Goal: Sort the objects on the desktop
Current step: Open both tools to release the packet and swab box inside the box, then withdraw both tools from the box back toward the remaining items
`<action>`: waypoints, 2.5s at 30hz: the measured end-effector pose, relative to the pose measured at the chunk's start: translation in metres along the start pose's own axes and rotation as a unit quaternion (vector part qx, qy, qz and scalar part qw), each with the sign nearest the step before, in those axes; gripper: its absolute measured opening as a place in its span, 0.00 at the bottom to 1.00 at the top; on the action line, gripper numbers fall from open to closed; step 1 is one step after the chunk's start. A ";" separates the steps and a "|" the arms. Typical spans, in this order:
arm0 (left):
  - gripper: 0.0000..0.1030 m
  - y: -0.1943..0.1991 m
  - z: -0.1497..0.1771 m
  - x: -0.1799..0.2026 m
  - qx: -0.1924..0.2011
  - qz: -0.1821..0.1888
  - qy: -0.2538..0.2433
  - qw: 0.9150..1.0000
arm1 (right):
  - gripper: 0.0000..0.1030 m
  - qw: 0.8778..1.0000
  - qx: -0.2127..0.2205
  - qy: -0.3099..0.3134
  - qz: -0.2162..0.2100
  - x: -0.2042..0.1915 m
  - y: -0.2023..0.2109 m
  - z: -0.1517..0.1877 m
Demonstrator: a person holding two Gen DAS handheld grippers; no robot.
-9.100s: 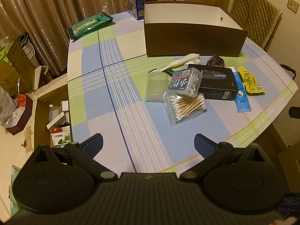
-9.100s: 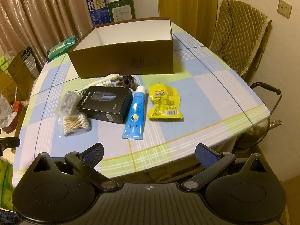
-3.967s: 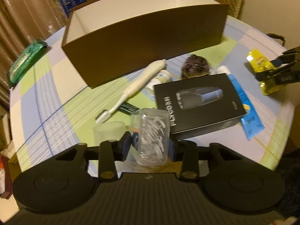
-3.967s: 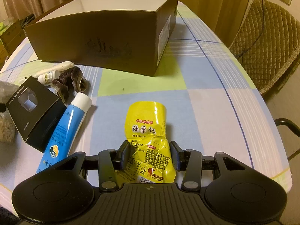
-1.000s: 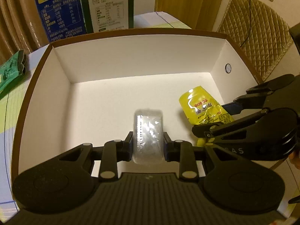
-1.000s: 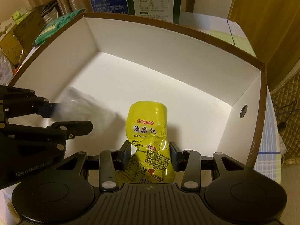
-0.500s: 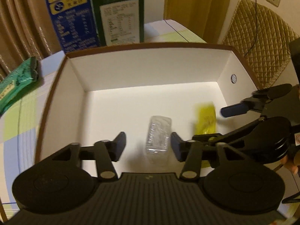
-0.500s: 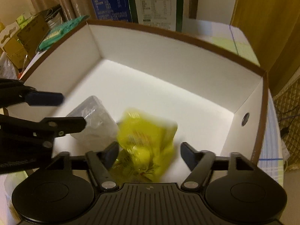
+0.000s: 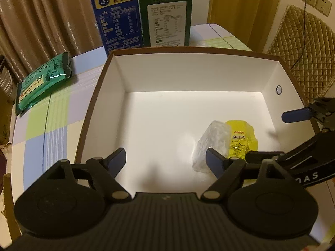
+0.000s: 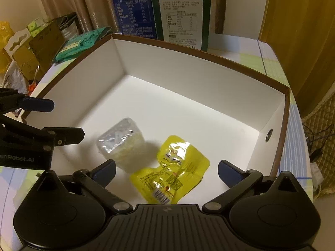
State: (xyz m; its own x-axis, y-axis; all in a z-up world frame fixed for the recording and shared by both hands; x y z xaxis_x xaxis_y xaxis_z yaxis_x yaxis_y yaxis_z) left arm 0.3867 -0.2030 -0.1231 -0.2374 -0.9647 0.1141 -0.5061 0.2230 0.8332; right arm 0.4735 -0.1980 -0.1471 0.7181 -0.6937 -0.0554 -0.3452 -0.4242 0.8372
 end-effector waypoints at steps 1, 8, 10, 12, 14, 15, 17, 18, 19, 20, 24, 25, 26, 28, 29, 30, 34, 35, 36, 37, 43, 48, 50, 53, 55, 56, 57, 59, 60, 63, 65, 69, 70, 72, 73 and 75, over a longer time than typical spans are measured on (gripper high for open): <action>0.80 0.001 0.001 0.000 0.001 -0.002 0.001 1.000 | 0.98 1.000 0.001 0.001 0.001 -0.001 0.002 0.001; 0.82 0.016 0.005 0.000 0.011 -0.008 0.006 1.000 | 0.98 1.000 0.011 -0.002 0.010 -0.006 0.020 0.003; 0.82 0.021 0.006 0.000 0.015 -0.008 0.007 1.000 | 0.98 1.000 0.015 -0.002 0.011 -0.006 0.025 0.002; 0.83 0.026 0.007 0.000 0.019 -0.007 0.011 1.000 | 0.98 1.000 0.017 -0.001 0.012 -0.008 0.030 0.004; 0.83 0.031 0.009 0.000 0.024 -0.007 0.014 1.000 | 0.98 1.000 0.021 -0.002 0.013 -0.009 0.035 0.004; 0.84 0.034 0.010 0.000 0.026 -0.007 0.016 1.000 | 0.98 1.000 0.023 -0.001 0.013 -0.010 0.037 0.004; 0.84 0.039 0.013 0.000 0.031 -0.007 0.019 0.999 | 0.98 1.000 0.027 0.002 0.014 -0.012 0.042 0.005; 0.84 0.042 0.015 0.000 0.032 -0.007 0.022 0.999 | 0.98 0.999 0.029 0.003 0.015 -0.013 0.045 0.006; 0.84 0.044 0.016 0.000 0.034 -0.006 0.024 0.999 | 0.98 0.999 0.031 0.005 0.015 -0.014 0.047 0.006; 0.84 0.047 0.018 0.001 0.036 -0.005 0.026 0.999 | 0.98 0.999 0.033 0.005 0.014 -0.014 0.050 0.007; 0.84 0.058 0.025 0.001 0.041 -0.004 0.029 0.999 | 0.98 0.999 0.040 0.004 0.015 -0.016 0.060 0.009; 0.84 0.060 0.026 0.001 0.041 -0.003 0.029 0.999 | 0.98 0.999 0.043 0.004 0.014 -0.017 0.063 0.010; 0.84 0.063 0.028 0.000 0.041 -0.003 0.030 0.999 | 0.98 0.999 0.046 0.004 0.013 -0.018 0.066 0.011; 0.84 0.067 0.030 -0.002 0.044 -0.003 0.031 0.999 | 0.98 0.999 0.052 0.000 0.009 -0.021 0.072 0.011; 0.84 0.070 0.031 -0.003 0.045 -0.002 0.031 0.999 | 0.98 0.999 0.053 -0.003 0.007 -0.023 0.074 0.012; 0.84 0.072 0.032 -0.003 0.046 0.000 0.031 0.998 | 0.98 0.998 0.054 -0.004 0.006 -0.025 0.076 0.013; 0.84 0.086 0.037 -0.009 0.053 0.006 0.026 0.998 | 0.98 0.998 0.061 -0.010 0.004 -0.035 0.084 0.016; 0.84 0.090 0.038 -0.012 0.056 0.009 0.023 0.998 | 0.98 0.998 0.064 -0.013 0.003 -0.038 0.086 0.017; 0.84 0.094 0.039 -0.014 0.058 0.012 0.021 0.998 | 0.98 0.998 0.067 -0.017 0.003 -0.041 0.088 0.019; 0.84 0.098 0.040 -0.016 0.059 0.016 0.018 0.998 | 0.98 0.997 0.068 -0.022 0.003 -0.043 0.090 0.020; 0.84 0.123 0.049 -0.034 0.069 0.023 -0.002 0.997 | 0.98 0.996 0.070 -0.047 0.016 -0.058 0.101 0.034; 0.84 0.137 0.062 -0.043 0.075 0.037 -0.020 0.996 | 0.98 0.995 0.083 -0.055 0.027 -0.073 0.113 0.045; 0.84 0.140 0.069 -0.047 0.072 0.042 -0.023 0.996 | 0.98 0.994 0.091 -0.055 0.029 -0.078 0.118 0.048; 0.84 0.142 0.081 -0.056 0.068 0.042 -0.026 0.996 | 0.98 0.993 0.099 -0.051 0.031 -0.087 0.123 0.057; 0.84 0.143 0.092 -0.063 0.064 0.038 -0.028 0.997 | 0.98 0.994 0.097 -0.045 0.033 -0.094 0.125 0.066; 0.84 0.144 0.097 -0.066 0.062 0.037 -0.030 0.997 | 0.98 0.994 0.096 -0.043 0.032 -0.097 0.126 0.070; 0.84 0.144 0.104 -0.069 0.059 0.037 -0.030 0.997 | 0.98 0.994 0.095 -0.042 0.030 -0.100 0.126 0.075; 0.84 0.145 0.116 -0.075 0.051 0.037 -0.029 0.998 | 0.98 0.995 0.091 -0.041 0.026 -0.103 0.127 0.084; 0.84 0.145 0.123 -0.077 0.046 0.037 -0.029 0.998 | 0.98 0.995 0.088 -0.043 0.024 -0.105 0.127 0.088; 0.84 0.144 0.143 -0.081 0.031 0.037 -0.026 0.999 | 0.98 0.996 0.072 -0.049 0.023 -0.107 0.123 0.101; 0.84 0.143 0.154 -0.082 0.021 0.039 -0.022 0.999 | 0.98 0.997 0.057 -0.051 0.021 -0.109 0.120 0.110; 0.84 0.138 0.177 -0.082 -0.004 0.043 -0.014 0.999 | 0.98 0.998 0.026 -0.057 0.011 -0.116 0.109 0.130; 0.84 0.136 0.183 -0.082 -0.011 0.043 -0.013 0.999 | 0.98 0.998 0.019 -0.058 0.009 -0.117 0.106 0.135; 0.84 0.134 0.191 -0.082 -0.021 0.042 -0.011 0.999 | 0.98 0.998 0.008 -0.061 0.003 -0.121 0.103 0.145; 0.84 0.132 0.195 -0.082 -0.027 0.042 -0.010 0.999 | 0.98 0.998 0.002 -0.063 0.001 -0.122 0.102 0.149; 0.84 0.131 0.202 -0.081 -0.036 0.043 -0.010 0.998 | 0.98 0.998 -0.006 -0.067 -0.003 -0.124 0.100 0.155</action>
State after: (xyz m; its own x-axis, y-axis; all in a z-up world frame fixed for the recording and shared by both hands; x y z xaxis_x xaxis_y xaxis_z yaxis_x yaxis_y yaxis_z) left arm 0.1723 -0.0677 -0.1324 -0.2937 -0.9394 0.1770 -0.4225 0.2937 0.8574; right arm 0.2565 -0.2447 -0.1407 0.6330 -0.7627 -0.1323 -0.3329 -0.4226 0.8430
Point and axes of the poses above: each gripper's, at about its wrist camera, not at the fingertips, and y roughly against the way its jaws point, x to its right, z to its underside, the point moved 9 cm from there along -y, roughly the way its jaws point, and after that the axes turned 9 degrees about y, right-handed, at the moved point
